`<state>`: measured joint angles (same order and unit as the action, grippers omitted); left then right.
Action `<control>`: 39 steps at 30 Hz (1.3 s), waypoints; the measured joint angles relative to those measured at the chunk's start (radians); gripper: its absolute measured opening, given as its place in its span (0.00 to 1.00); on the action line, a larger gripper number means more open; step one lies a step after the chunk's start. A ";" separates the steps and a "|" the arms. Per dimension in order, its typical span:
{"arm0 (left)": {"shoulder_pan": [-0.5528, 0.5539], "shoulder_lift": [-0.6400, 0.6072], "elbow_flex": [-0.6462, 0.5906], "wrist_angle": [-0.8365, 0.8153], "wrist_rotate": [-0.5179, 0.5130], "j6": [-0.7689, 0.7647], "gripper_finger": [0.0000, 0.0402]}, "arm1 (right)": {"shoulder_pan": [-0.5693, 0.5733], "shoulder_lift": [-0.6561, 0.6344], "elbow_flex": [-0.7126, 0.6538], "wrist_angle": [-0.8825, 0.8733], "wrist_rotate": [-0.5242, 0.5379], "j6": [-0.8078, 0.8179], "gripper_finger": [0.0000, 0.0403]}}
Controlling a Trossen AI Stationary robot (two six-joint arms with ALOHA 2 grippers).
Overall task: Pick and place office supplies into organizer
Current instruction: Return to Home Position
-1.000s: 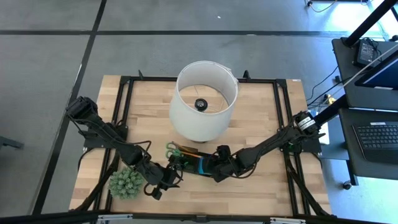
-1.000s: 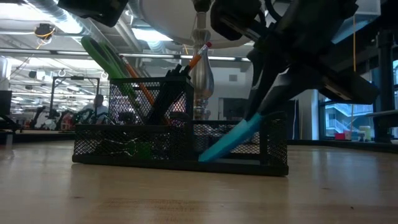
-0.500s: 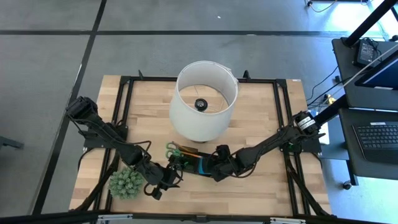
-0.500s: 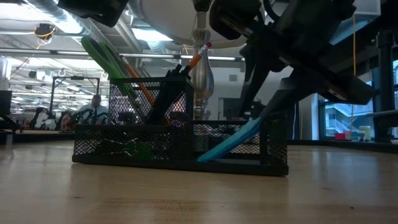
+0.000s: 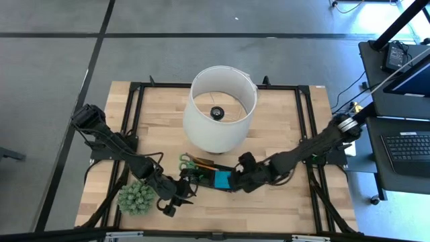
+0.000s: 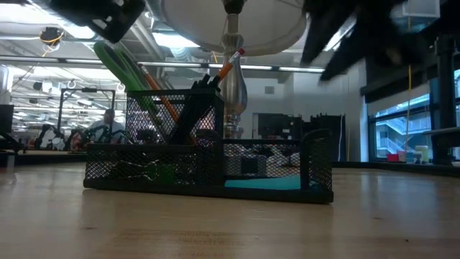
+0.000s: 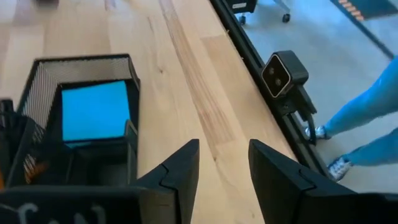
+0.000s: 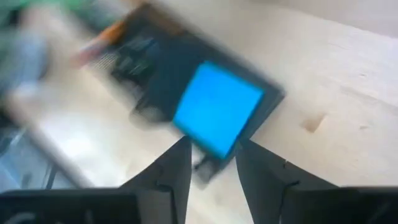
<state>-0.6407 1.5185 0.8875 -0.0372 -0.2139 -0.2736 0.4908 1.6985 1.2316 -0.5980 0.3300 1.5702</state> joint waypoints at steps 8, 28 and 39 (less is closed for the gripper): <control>0.025 0.000 0.000 0.010 -0.021 -0.100 0.33 | 0.023 -0.213 0.000 -0.026 -0.108 -0.413 0.31; 0.209 -0.339 0.000 0.102 0.056 0.007 0.33 | -0.192 -0.686 -0.181 0.006 -0.227 -1.162 0.31; 0.215 -0.724 0.000 -0.232 -0.188 0.230 0.33 | -0.348 -0.970 -0.531 0.291 -0.228 -1.200 0.31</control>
<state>-0.4261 0.7942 0.8879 -0.2688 -0.4021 -0.0440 0.1426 0.7288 0.7003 -0.3070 0.1019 0.3699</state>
